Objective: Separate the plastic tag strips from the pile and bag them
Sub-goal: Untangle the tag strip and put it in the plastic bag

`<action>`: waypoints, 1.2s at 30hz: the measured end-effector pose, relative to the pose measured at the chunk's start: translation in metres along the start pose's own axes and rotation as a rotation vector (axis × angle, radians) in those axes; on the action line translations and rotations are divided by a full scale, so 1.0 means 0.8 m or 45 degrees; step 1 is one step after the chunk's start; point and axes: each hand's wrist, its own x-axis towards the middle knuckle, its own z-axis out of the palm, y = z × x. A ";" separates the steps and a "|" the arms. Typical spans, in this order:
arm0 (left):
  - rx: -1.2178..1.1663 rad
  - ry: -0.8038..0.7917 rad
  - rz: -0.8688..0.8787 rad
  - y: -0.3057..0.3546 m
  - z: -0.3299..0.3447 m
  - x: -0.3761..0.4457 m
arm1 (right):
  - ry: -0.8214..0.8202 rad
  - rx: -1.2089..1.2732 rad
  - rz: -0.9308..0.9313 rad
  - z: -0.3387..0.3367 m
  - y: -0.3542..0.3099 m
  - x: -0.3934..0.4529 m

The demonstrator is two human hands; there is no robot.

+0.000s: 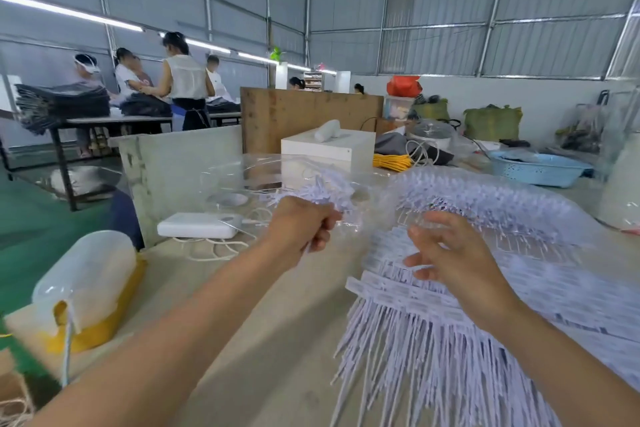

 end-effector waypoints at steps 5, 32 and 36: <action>0.482 0.233 -0.048 -0.004 -0.051 0.091 | -0.125 -0.364 -0.022 0.016 0.019 0.012; 1.874 0.150 0.366 -0.030 0.030 0.150 | -0.166 -0.614 -0.170 0.012 0.039 0.022; 2.022 0.136 0.416 0.004 0.040 0.085 | -0.163 -0.561 -0.184 0.003 0.025 0.009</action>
